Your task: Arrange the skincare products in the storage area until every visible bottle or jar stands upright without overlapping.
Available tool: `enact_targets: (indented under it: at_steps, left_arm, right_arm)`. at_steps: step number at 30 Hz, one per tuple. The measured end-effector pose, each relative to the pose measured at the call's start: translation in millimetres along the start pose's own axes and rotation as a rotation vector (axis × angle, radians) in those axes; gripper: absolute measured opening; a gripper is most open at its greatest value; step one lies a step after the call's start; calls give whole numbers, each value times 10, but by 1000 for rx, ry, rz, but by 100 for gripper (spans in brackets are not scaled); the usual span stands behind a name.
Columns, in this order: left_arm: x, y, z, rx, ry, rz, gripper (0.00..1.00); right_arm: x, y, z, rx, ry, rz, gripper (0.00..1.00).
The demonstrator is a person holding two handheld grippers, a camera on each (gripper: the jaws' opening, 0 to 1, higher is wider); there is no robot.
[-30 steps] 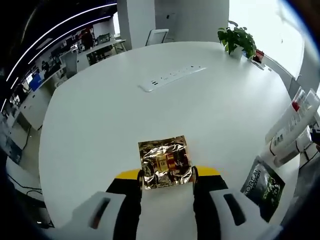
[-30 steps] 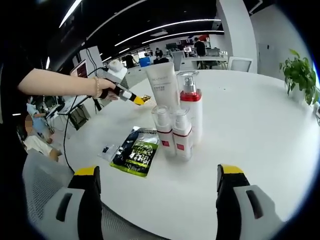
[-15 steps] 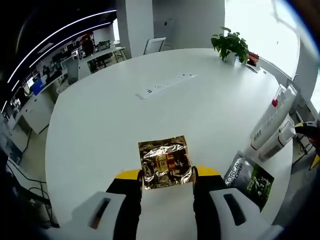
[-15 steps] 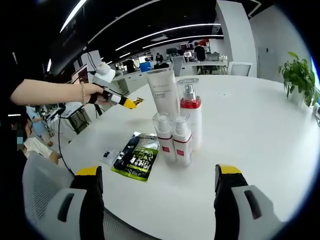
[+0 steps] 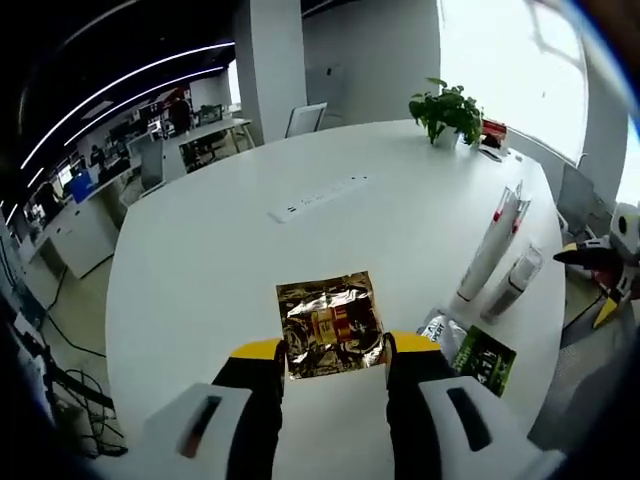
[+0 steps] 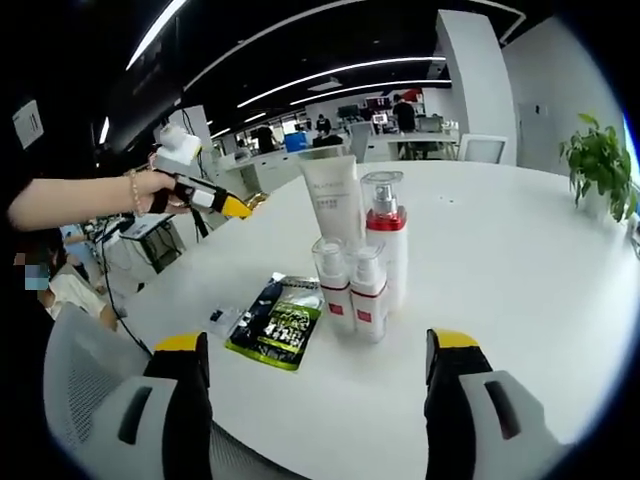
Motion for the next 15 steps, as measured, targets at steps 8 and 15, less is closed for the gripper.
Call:
enact_targets:
  at_steps: [8, 15]
  left_arm:
    - [-207, -147, -196, -22, -8, 18, 42]
    - [-397, -268, -354, -40, -20, 23, 42]
  right_arm:
    - [22, 46, 12, -18, 28, 17, 87]
    - [113, 173, 24, -52, 70, 19, 84]
Point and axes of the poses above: the point that each gripper's makers call its tool centre point, and the gripper's own axes: z roughly forward along the fingers, x roughly to its left, y roughly out of its top, the point moved 7 cm from there along -z, roughly backward along the fingers, and after that the axes turned 13 degrees about -z, right-handed, at the moved point
